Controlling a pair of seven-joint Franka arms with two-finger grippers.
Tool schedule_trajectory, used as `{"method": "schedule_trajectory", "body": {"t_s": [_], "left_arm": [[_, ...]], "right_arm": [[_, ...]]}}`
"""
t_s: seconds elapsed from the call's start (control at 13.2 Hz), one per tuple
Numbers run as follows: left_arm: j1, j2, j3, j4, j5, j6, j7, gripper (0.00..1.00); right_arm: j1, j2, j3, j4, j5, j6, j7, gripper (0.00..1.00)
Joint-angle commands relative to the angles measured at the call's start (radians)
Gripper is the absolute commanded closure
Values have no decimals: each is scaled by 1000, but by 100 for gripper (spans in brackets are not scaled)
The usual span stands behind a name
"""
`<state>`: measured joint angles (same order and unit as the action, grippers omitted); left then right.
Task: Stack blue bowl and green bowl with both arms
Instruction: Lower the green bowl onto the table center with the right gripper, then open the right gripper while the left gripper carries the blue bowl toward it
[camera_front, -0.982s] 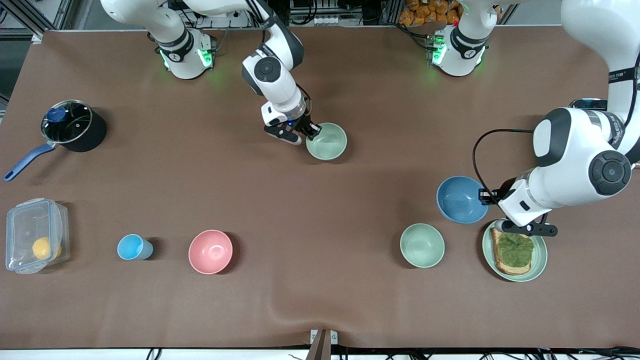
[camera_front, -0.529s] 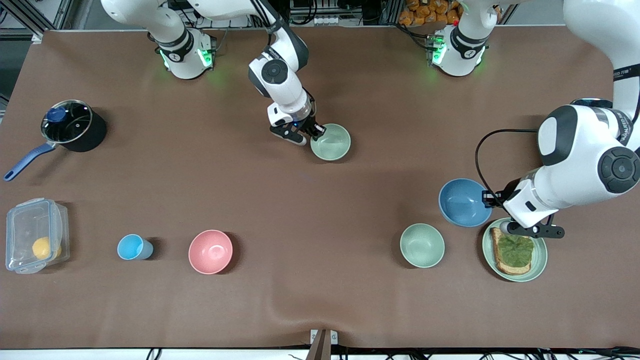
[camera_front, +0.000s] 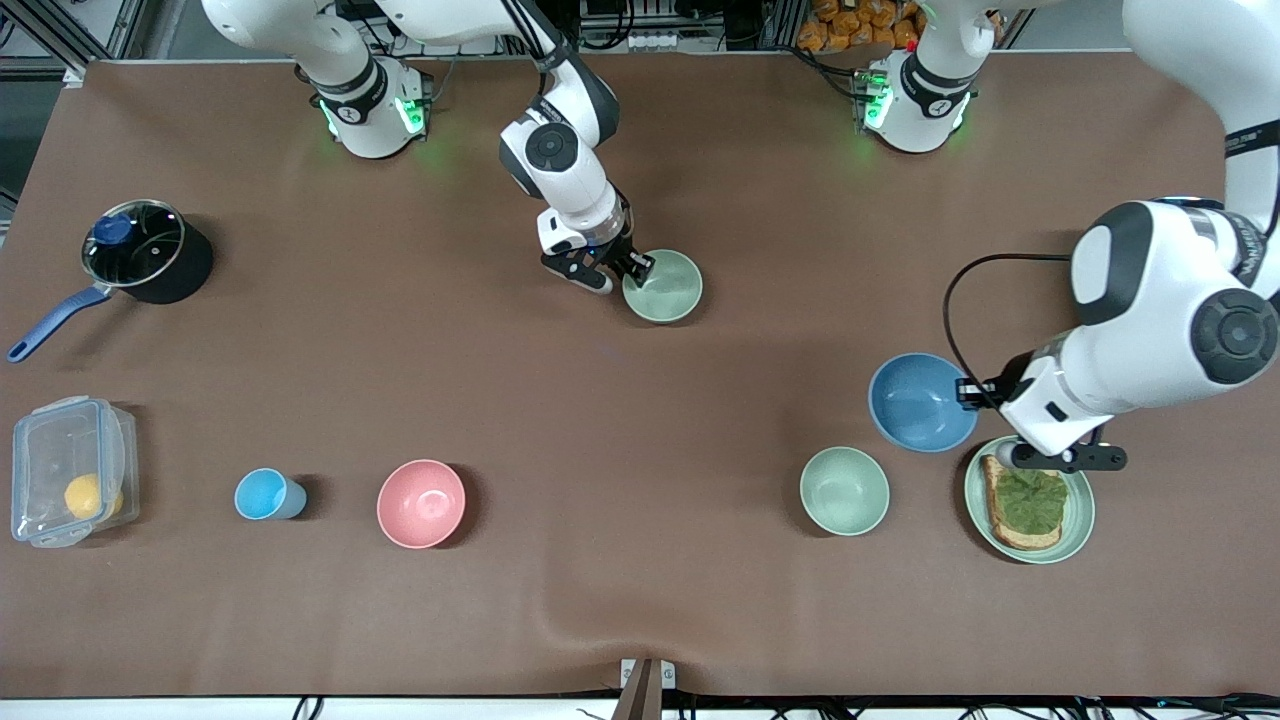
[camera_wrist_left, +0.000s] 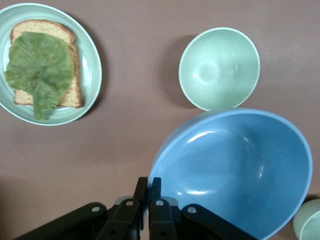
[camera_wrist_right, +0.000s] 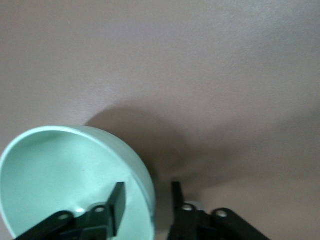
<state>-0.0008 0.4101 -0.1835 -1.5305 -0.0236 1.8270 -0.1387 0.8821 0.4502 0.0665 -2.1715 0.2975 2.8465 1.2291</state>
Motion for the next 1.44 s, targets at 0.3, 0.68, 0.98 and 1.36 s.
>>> {"method": "schedule_trajectory", "body": {"t_s": [0.3,0.68,0.98,1.36], "left_arm": [[-1,-8,-76,12,-45,-23,-122,100],[4,-19,-151,-2,-88,-31,-249,100],[-8,-20,-182,-43,-90,-28,-289,100],[-22,-45,-198,-125,-90,38,-335,100]], "right_arm": [[8,-77,-68,81,20,-209,58,0],[-87,-73,-82,213,28,-489,288,0],[-123,2,-83,210,271,-435,345,0],[-141,85,-82,202,383,-388,330,0]]}}
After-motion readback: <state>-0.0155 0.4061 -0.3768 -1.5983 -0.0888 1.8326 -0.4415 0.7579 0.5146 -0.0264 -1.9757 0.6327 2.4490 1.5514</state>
